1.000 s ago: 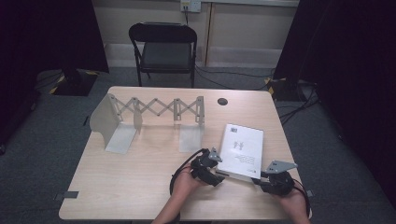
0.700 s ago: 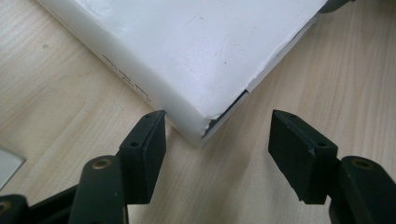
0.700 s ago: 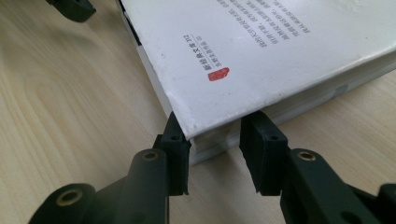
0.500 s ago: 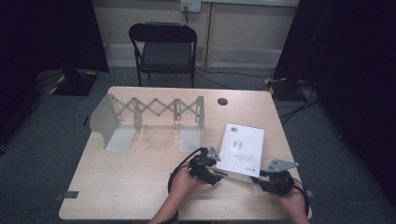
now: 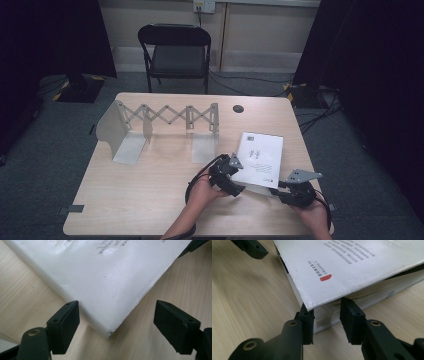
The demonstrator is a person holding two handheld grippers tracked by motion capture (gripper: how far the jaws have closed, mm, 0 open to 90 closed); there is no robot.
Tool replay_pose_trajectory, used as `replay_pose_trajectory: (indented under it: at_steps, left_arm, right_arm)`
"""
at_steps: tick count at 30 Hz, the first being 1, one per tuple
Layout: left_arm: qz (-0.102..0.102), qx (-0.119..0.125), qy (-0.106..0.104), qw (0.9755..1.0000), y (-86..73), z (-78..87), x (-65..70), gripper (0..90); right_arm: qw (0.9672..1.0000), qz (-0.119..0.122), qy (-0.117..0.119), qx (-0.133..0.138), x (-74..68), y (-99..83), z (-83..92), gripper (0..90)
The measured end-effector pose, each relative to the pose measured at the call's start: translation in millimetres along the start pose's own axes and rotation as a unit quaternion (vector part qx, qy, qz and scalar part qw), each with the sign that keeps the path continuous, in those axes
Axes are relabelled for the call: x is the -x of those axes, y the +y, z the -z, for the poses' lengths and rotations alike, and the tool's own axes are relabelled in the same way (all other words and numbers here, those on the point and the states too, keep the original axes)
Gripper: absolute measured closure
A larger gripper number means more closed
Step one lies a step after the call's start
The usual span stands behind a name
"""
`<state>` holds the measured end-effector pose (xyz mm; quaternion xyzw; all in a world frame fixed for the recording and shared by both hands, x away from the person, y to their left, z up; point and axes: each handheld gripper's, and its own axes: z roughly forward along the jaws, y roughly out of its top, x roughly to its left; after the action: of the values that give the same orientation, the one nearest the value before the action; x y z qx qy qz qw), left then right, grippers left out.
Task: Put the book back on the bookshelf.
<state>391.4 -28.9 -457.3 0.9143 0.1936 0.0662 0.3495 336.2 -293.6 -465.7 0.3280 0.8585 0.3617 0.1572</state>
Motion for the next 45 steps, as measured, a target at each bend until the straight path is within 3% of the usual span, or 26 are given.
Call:
replay_pose_trajectory:
  at_steps: [5,9,14,17,27,31,38,45]
  left_arm:
    - [-0.019,-0.009,0.016,0.9997,9.0,-5.1,5.3,15.3]
    - [-0.019,-0.004,0.031,0.9993,14.3,-9.1,6.4,15.1]
    - [-0.015,0.007,0.020,0.9997,20.2,-11.3,6.2,15.1]
    - [-0.036,0.007,0.020,0.9991,23.8,-12.9,11.4,15.6]
    - [-0.038,0.010,0.022,0.9990,32.0,-18.4,17.4,13.0]
    - [-0.041,0.010,0.027,0.9987,35.7,-21.3,19.5,11.7]
    - [-0.054,0.005,0.047,0.9974,40.6,-31.4,26.6,1.0]
    - [-0.054,0.005,0.059,0.9968,41.5,-33.8,26.5,1.3]
  right_arm:
    - [1.0000,-0.005,0.002,0.005,1.0,0.8,0.8,64.7]
    - [1.0000,-0.006,0.002,0.006,0.9,2.2,1.7,64.7]
    - [1.0000,-0.006,0.002,0.006,0.9,2.5,1.8,64.7]
    - [0.9999,-0.007,0.002,0.007,1.1,2.7,1.9,64.7]
    - [0.9999,-0.013,0.005,0.008,1.7,3.4,2.5,64.8]
    - [0.9999,-0.012,0.003,0.008,1.3,4.9,3.3,64.8]
    - [0.9998,-0.014,0.003,0.011,1.1,6.6,4.1,64.9]
    - [0.9998,-0.016,0.004,0.012,1.2,6.7,4.3,64.9]
